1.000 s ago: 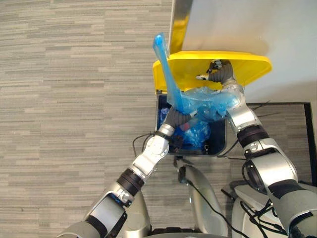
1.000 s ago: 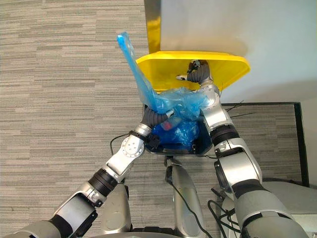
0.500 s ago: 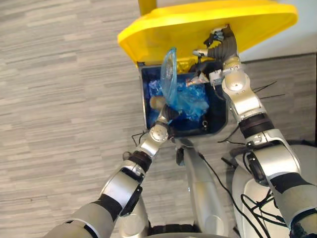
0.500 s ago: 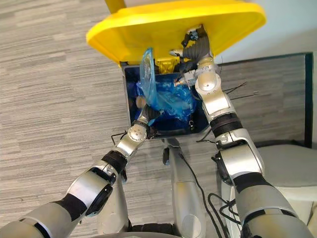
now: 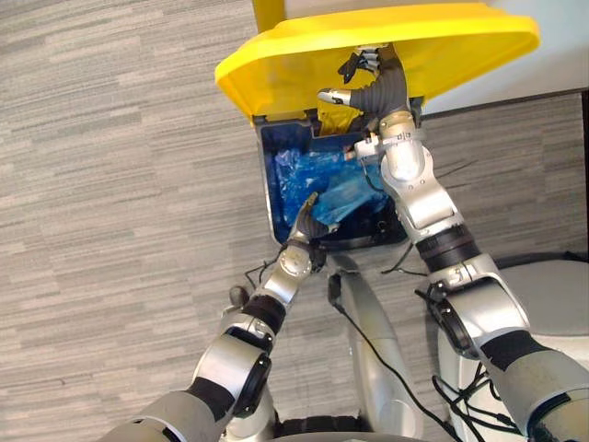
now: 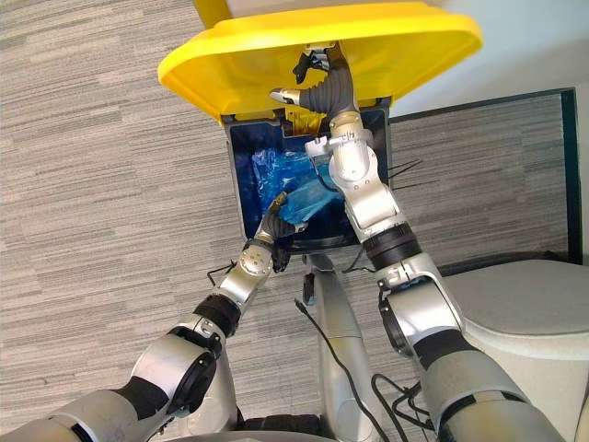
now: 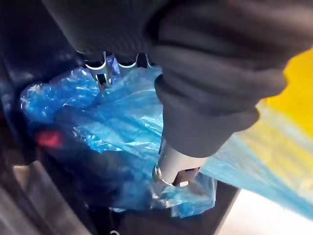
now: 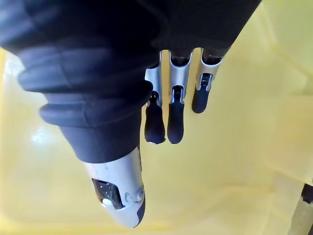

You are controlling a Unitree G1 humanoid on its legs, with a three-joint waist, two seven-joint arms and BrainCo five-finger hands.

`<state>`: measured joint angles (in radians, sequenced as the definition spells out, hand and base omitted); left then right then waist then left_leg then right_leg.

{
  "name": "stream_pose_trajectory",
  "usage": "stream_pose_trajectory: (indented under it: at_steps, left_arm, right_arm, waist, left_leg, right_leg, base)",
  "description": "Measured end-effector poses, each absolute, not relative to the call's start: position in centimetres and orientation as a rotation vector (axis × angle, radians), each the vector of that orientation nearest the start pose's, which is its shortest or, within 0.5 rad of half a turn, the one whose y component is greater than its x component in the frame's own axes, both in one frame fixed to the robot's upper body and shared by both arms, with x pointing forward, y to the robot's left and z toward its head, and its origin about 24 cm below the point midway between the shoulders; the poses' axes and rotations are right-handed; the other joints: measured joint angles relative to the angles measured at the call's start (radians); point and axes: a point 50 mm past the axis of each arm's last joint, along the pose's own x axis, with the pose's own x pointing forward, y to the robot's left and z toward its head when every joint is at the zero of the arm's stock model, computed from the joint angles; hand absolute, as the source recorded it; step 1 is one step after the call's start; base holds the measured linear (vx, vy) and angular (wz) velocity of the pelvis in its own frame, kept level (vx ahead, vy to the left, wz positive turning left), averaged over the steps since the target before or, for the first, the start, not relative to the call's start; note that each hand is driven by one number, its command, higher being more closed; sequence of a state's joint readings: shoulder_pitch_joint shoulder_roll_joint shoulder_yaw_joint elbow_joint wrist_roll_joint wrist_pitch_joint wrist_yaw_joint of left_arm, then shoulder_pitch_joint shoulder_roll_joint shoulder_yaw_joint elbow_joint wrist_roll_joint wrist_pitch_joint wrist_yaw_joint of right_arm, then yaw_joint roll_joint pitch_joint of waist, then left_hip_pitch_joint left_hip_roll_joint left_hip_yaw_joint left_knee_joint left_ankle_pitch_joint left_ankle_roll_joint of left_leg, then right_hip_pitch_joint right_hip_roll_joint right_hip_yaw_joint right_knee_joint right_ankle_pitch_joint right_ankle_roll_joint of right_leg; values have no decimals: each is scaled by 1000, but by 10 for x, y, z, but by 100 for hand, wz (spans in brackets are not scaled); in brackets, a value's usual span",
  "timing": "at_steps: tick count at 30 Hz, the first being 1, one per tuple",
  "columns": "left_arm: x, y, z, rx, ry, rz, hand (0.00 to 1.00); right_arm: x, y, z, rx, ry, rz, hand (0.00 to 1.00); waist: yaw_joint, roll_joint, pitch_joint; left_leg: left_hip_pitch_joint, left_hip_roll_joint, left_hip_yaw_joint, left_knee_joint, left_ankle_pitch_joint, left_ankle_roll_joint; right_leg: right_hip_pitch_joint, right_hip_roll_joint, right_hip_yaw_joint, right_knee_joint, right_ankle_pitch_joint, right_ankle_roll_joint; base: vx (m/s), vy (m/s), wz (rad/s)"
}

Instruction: Gather rubbish on tea table into small bin, then transfer packed bag to large trash can.

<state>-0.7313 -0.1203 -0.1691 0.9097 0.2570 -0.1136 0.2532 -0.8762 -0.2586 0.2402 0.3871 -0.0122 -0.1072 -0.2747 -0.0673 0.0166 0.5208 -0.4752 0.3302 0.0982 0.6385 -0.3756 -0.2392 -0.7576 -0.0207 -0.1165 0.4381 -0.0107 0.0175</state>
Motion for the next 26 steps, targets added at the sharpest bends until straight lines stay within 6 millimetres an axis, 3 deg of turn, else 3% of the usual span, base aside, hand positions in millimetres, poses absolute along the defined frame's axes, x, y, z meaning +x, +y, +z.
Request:
stream_pose_trajectory:
  at_steps: [1,2,3,7,9,12,13,14,15,16,18,19,21,23,24,26]
  left_arm:
    - [353,34,61,357,-6,-176,0]
    - [351,39,57,374,-9,-169,0]
    - [348,45,51,390,-2,-162,0]
    - [336,75,26,436,53,-129,0]
    - [327,99,10,445,95,-89,0]
    - [293,152,-22,438,206,26,0]
    - [276,170,-33,412,249,65,0]
    - [266,181,-37,390,271,97,0]
    - [249,197,-45,357,306,151,0]
    - [236,207,-50,338,333,184,0]
    - [202,223,-63,318,408,215,0]
    - [193,225,-66,312,426,214,0]
    - [169,228,-73,288,468,218,0]
    - [158,218,-79,238,499,196,0]
    - [156,210,-81,206,499,186,0]
    - [154,207,-83,194,508,173,0]
  right_arm:
    - [366,-104,223,-314,-598,32,0]
    - [363,-106,205,-318,-557,36,0]
    - [360,-109,186,-331,-504,37,0]
    - [348,-126,133,-353,-348,19,0]
    - [339,-139,108,-368,-273,1,0]
    - [312,-157,58,-347,-118,-27,0]
    - [299,-165,41,-351,-60,-28,0]
    - [287,-172,27,-360,-8,-31,0]
    - [271,-179,8,-367,67,-30,0]
    - [258,-184,-5,-358,124,-29,0]
    - [228,-196,-33,-341,254,-43,0]
    - [220,-200,-39,-339,286,-49,0]
    - [192,-216,-58,-350,391,-88,0]
    - [169,-229,-73,-348,488,-132,0]
    - [155,-236,-82,-346,544,-158,0]
    - [149,-241,-90,-342,592,-172,0]
  waist:
    - [0,-4,-8]
    - [0,-25,-37]
    - [0,-39,-64]
    - [29,-40,-65]
    - [30,-41,-64]
    - [38,-56,-72]
    - [45,-61,-73]
    - [51,-59,-73]
    - [51,-59,-75]
    - [50,-62,-82]
    - [49,-76,-130]
    - [49,-79,-148]
    - [51,-76,-187]
    - [49,-67,-242]
    - [56,-67,-289]
    - [62,-67,-317]
  left_leg:
    - [10,-6,1,-7,2,2]
    - [19,-29,-5,-33,12,19]
    - [36,-42,-15,-42,17,14]
    - [104,-61,-44,3,16,18]
    - [141,-93,-50,4,15,56]
    - [201,-143,-6,8,16,107]
    - [214,-143,23,-14,39,143]
    - [221,-135,52,-45,59,164]
    - [232,-131,62,-85,80,180]
    - [244,-128,67,-120,102,181]
    - [268,-129,79,-211,152,174]
    - [268,-129,80,-227,161,171]
    - [273,-134,73,-279,195,146]
    - [285,-134,77,-364,260,134]
    - [290,-126,101,-421,294,128]
    - [299,-125,131,-466,320,129]
  right_leg:
    - [11,-9,0,0,-1,2]
    - [23,-30,2,-1,-5,7]
    - [41,-48,-10,-4,-6,9]
    - [162,-70,-32,5,-15,22]
    - [215,-97,-33,-13,-3,39]
    - [288,-122,-3,-122,63,77]
    - [316,-131,7,-191,63,115]
    - [298,-137,5,-142,34,116]
    - [264,-136,9,54,13,58]
    - [262,-133,6,195,-18,25]
    - [304,-134,6,412,-89,1]
    - [326,-136,11,440,-92,-6]
    - [391,-120,13,373,-129,32]
    - [430,-95,8,251,-159,64]
    - [460,-74,8,129,-176,50]
    - [489,-59,12,21,-177,49]
  base:
    - [-66,118,36]
    - [-64,98,48]
    - [-42,91,52]
    - [-57,94,35]
    - [-94,119,28]
    - [-156,179,-19]
    - [-173,158,-44]
    - [-240,163,-45]
    - [-205,98,-32]
    - [-180,87,-17]
    - [-82,-43,-13]
    - [-28,-104,-21]
    - [-9,-123,-23]
    - [44,-136,-18]
    - [75,-131,-38]
    - [21,-100,-42]
